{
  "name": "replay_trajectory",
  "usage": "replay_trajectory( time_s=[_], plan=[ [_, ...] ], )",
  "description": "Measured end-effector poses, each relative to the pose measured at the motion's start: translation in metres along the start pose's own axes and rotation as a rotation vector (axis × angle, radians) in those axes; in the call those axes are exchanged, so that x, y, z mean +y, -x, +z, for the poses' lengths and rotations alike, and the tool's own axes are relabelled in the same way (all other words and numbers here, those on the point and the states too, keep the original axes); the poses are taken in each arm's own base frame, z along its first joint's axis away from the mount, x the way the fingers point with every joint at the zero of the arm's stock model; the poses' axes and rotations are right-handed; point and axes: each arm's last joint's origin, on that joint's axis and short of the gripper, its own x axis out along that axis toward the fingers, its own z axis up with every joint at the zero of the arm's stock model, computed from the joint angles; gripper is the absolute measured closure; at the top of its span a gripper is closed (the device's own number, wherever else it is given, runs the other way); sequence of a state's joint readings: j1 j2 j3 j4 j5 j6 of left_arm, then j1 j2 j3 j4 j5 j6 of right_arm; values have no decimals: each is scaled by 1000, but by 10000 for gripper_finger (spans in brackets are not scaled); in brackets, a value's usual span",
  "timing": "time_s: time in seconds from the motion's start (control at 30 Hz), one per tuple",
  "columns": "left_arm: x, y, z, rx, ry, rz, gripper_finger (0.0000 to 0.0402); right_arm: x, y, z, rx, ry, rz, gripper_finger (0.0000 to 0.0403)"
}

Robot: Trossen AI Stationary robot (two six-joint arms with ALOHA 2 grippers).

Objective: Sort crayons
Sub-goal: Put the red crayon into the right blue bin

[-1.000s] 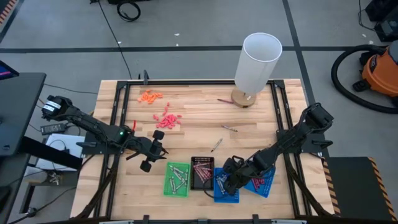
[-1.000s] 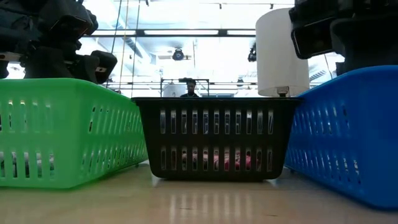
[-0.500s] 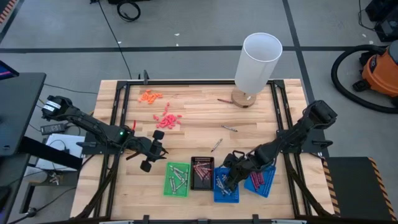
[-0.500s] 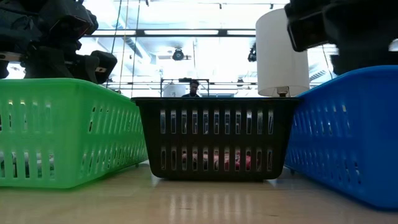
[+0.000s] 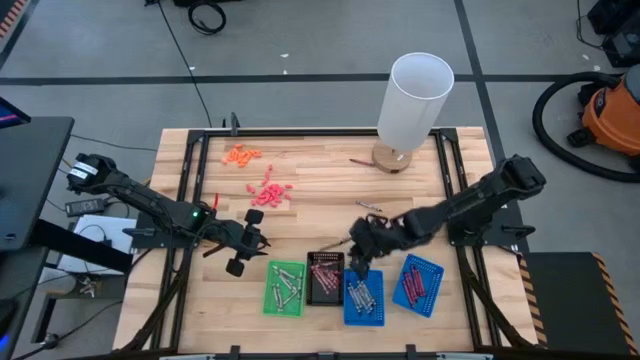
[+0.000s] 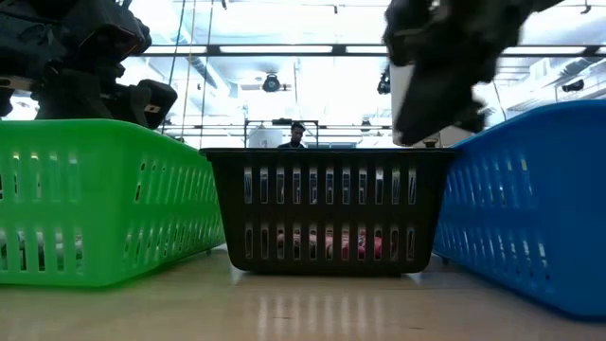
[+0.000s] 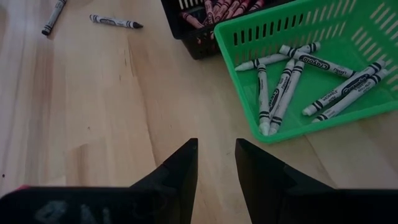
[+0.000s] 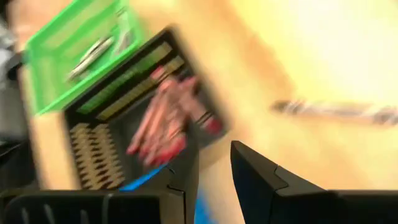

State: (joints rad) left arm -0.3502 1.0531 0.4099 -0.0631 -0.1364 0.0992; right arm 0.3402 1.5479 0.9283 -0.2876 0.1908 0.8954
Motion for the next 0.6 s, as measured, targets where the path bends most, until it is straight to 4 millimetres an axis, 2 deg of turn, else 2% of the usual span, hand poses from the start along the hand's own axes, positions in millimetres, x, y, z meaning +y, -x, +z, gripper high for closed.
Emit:
replay_trajectory(
  time_s=[0.27, 0.4, 0.5, 0.6],
  plan=[
    [0, 0, 0, 0, 10, 0, 285, -36, -8, 50, -162, 86, -90, 303],
    [0, 0, 0, 1, 10, 1, 285, -58, -15, 66, -180, 89, -150, 303],
    [0, 0, 0, 2, 9, 9, 285, -71, -23, 80, -234, 70, -182, 303],
    [1, 0, 0, 5, 5, 39, 285, -87, -39, 86, -243, 60, -229, 303]
  ],
)
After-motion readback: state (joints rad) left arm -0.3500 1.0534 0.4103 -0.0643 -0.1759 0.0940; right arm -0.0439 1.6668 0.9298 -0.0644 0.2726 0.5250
